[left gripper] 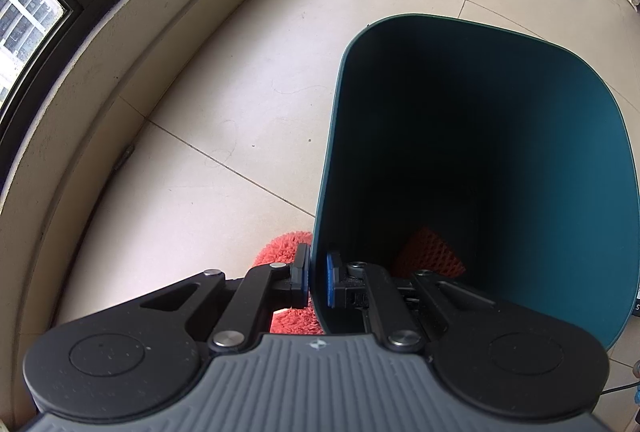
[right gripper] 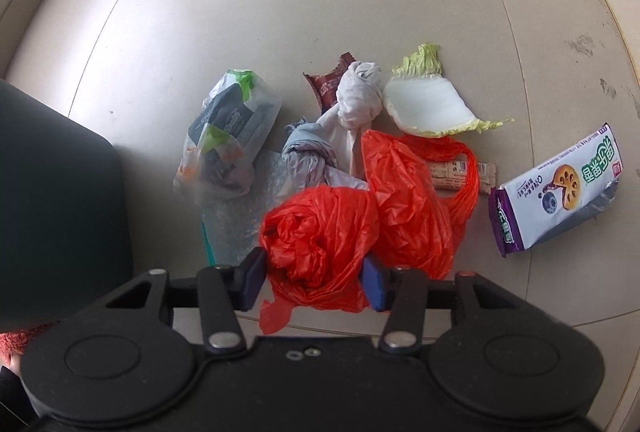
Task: Collect trash
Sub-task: 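Lift the red plastic bag into the bin and open the right gripper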
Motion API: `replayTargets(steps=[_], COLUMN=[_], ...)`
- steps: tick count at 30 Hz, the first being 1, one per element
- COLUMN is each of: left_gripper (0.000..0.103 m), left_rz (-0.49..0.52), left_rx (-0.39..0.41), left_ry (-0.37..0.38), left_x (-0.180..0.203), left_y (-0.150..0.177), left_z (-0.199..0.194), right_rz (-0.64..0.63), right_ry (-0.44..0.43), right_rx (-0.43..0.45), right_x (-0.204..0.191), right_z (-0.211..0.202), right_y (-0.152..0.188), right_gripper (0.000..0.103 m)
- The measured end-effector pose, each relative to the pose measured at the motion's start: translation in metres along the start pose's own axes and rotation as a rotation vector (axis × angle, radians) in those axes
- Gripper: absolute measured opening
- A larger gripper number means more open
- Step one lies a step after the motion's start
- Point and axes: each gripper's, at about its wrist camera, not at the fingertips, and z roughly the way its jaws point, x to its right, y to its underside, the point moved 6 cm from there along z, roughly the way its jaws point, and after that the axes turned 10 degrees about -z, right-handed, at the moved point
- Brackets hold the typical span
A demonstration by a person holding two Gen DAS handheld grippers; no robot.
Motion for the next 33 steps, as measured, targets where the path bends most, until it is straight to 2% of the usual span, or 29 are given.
replayTargets(steps=[7,13,25,30,33], left_gripper=[0.008,0.008,0.008,0.008,0.008], left_rz=[0.006,0.016,0.01,0.004,0.004], left_rx=[0.011,0.016,0.014,0.009,0.009], left_ry=[-0.005,-0.011,0.005,0.018,0.018], left_x=[0.0,0.003,0.001,-0.002,-0.002], left_y=[0.002,0.004,0.004,0.003,0.002], left_z=[0.001,0.0,0.0,0.001,0.001], right_rz=[-0.073,-0.156,-0.376,-0.46,-0.523], right_ry=[-0.02,-0.086,-0.246,-0.306,-0.349], right_rx=[0.059,0.139,0.322,0.357,0.353], right_x=[-0.009,-0.041,-0.146,-0.19,-0.217], right_z=[-0.058,-0.115,-0.229,-0.248,-0.243], right_y=[0.006,0.002,-0.034,-0.051,-0.061], right_gripper=[0.048,0.048,0.048,0.048,0.048])
